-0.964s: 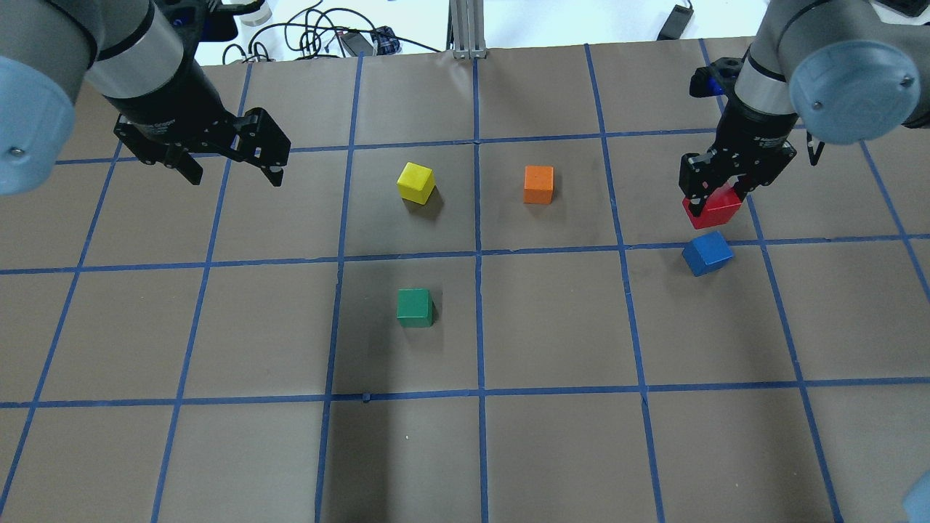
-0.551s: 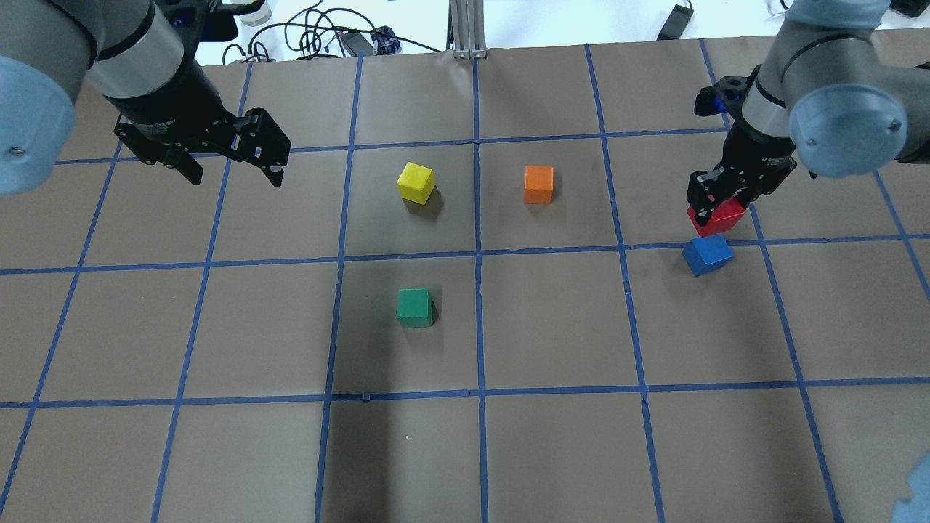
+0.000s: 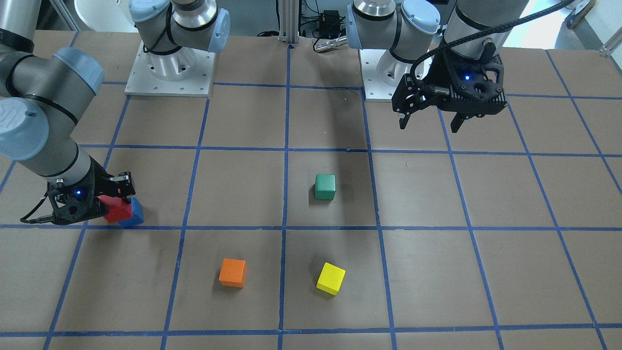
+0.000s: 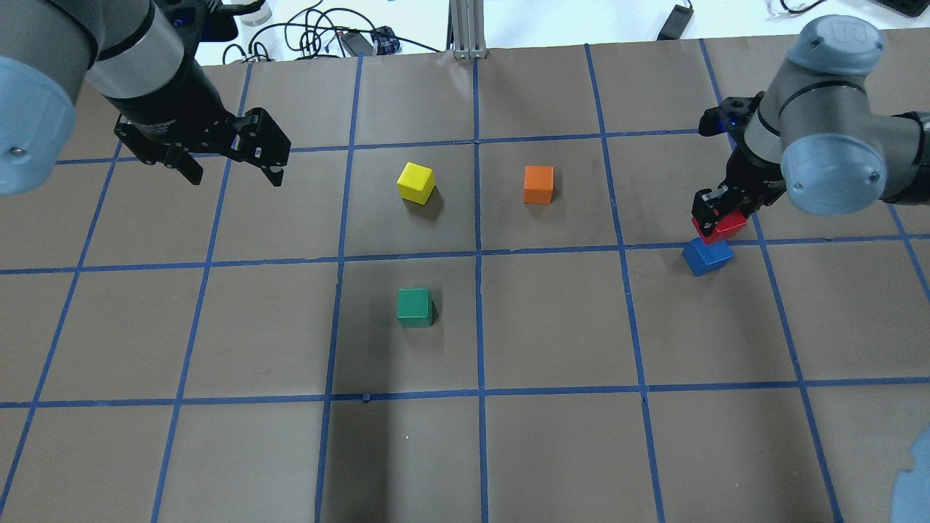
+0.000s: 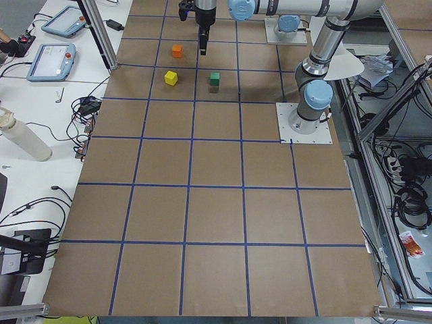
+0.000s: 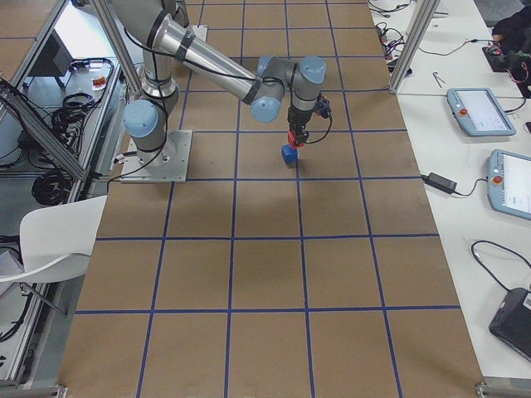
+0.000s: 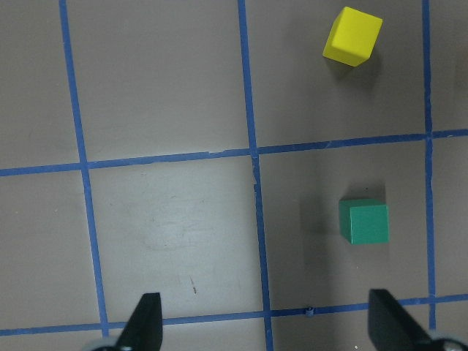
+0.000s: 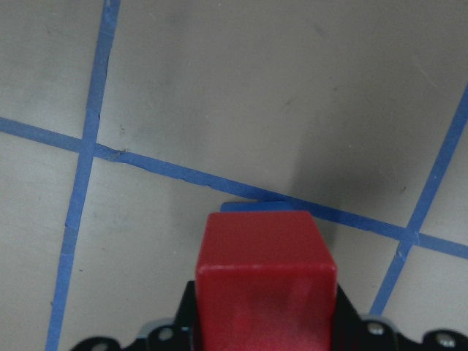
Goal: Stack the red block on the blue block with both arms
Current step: 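Lower the red cube onto the blue cube and open the right gripper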
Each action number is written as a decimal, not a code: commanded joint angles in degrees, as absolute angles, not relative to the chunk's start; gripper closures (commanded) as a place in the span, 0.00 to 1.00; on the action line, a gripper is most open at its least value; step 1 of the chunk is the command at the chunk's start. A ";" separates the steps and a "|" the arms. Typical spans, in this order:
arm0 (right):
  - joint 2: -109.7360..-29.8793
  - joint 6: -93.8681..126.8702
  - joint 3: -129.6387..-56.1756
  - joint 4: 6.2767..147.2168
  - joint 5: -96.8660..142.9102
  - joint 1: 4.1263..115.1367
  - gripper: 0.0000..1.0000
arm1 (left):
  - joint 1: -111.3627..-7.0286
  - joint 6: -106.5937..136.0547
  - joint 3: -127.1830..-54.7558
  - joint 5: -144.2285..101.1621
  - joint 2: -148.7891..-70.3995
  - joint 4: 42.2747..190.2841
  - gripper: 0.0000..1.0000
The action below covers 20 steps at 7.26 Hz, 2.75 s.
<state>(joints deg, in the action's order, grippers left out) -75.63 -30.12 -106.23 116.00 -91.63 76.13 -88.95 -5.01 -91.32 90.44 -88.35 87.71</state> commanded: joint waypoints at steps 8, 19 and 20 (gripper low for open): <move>-73.92 -30.50 -106.88 117.77 -91.84 75.50 0.60 | -88.95 -4.92 -91.32 90.44 -88.51 87.63 0.00; -73.83 -30.50 -106.96 116.89 -92.64 75.50 0.30 | -88.95 -5.01 -91.32 90.44 -88.42 87.63 0.00; -73.83 -30.50 -106.96 116.89 -92.72 75.50 0.09 | -88.95 -5.01 -91.32 90.44 -88.33 87.63 0.00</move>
